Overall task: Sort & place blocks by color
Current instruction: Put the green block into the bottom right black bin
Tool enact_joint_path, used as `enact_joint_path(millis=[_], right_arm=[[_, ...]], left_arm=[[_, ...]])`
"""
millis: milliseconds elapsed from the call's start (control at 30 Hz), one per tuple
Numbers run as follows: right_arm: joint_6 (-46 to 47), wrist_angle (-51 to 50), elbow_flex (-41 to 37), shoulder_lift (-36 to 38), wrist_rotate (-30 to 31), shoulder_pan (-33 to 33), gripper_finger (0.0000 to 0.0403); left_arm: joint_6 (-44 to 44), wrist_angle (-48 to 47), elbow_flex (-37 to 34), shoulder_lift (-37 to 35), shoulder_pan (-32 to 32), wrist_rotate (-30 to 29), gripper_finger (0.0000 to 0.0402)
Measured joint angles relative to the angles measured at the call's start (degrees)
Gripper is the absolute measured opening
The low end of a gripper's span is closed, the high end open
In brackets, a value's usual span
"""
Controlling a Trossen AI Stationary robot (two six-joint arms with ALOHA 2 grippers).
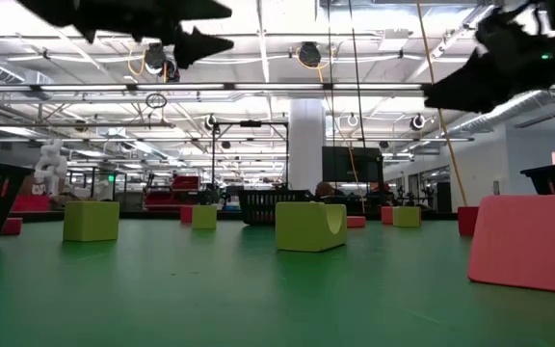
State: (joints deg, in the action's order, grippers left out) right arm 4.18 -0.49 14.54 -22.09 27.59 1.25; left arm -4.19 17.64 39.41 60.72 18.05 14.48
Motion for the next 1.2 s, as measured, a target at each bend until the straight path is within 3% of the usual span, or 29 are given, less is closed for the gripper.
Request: enact_joint_path(millis=[200,567,1033,1200], right_arm=[[1.19,-8.26,10.56,-18.26,-3.23,-4.93,0.0253],[-0.21,-21.81,23.46,-45.46,-18.88,-16.22,0.0253],[-11.93,-22.62,26.36,-56.24,-27.68,-24.95,0.025],[-13.86,-22.08,26.34,-58.5,-27.75,-25.65,0.0243]], left_arm=[[-2.43,7.95,-8.46,-0.43,0.29,0.51,0.0346],[-1.89,7.61,-13.2,-0.93,0.19,2.56,0.0347],[0.45,9.39,-16.89,-0.91,0.23,2.58,0.0347],[-1.29,9.71,-16.97,-0.91,0.15,2.56,0.0347]])
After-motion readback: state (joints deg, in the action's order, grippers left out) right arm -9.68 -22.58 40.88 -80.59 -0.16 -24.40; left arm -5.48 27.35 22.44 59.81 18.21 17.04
